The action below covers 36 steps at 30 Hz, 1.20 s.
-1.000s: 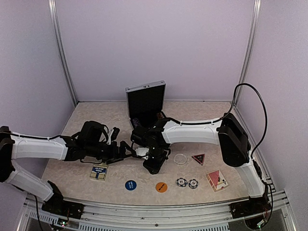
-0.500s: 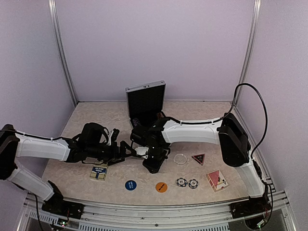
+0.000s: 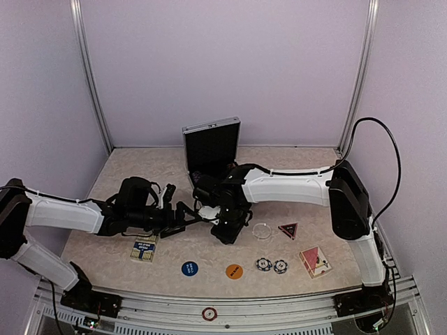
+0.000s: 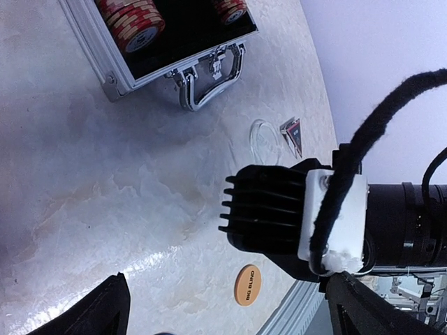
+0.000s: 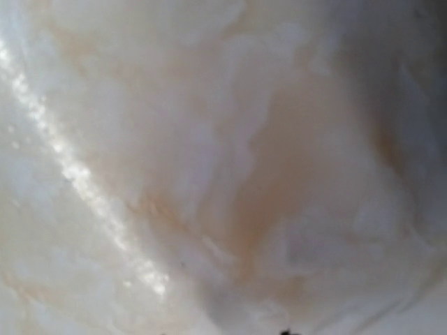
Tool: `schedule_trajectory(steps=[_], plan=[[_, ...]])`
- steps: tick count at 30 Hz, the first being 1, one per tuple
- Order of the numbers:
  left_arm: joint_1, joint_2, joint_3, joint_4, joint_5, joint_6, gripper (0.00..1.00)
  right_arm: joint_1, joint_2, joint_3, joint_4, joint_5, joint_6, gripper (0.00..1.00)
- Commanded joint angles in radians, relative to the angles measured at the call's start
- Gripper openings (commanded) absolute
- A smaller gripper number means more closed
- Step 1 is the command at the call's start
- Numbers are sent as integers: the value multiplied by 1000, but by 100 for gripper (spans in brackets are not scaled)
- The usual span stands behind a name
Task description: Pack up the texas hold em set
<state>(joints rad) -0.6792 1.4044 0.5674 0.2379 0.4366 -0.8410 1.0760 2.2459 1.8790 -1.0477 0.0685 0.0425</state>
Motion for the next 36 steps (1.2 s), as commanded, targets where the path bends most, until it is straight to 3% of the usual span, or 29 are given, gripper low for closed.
schedule_trajectory(steps=[1, 5, 9, 13, 14, 15, 16, 21, 36], plan=[[0, 7, -2, -32, -21, 1, 97, 7, -129, -74, 93, 3, 13, 36], [2, 14, 19, -50, -23, 17, 97, 31, -262, -206, 190, 6, -21, 40], [12, -19, 24, -88, -40, 18, 97, 101, -449, -392, 341, -50, -63, 49], [26, -70, 44, -176, -75, 64, 98, 183, -492, -465, 390, -67, -85, 71], [31, -80, 44, -190, -86, 69, 98, 212, -488, -476, 398, -65, -88, 79], [36, -90, 39, -197, -91, 70, 98, 240, -479, -483, 408, -54, -94, 96], [42, -106, 32, -200, -92, 68, 98, 274, -469, -491, 417, -42, -102, 99], [73, -170, 19, -233, -98, 75, 99, 416, -383, -484, 445, 51, -124, 100], [99, -292, -4, -315, -134, 82, 99, 457, -186, -387, 384, 167, -64, 100]])
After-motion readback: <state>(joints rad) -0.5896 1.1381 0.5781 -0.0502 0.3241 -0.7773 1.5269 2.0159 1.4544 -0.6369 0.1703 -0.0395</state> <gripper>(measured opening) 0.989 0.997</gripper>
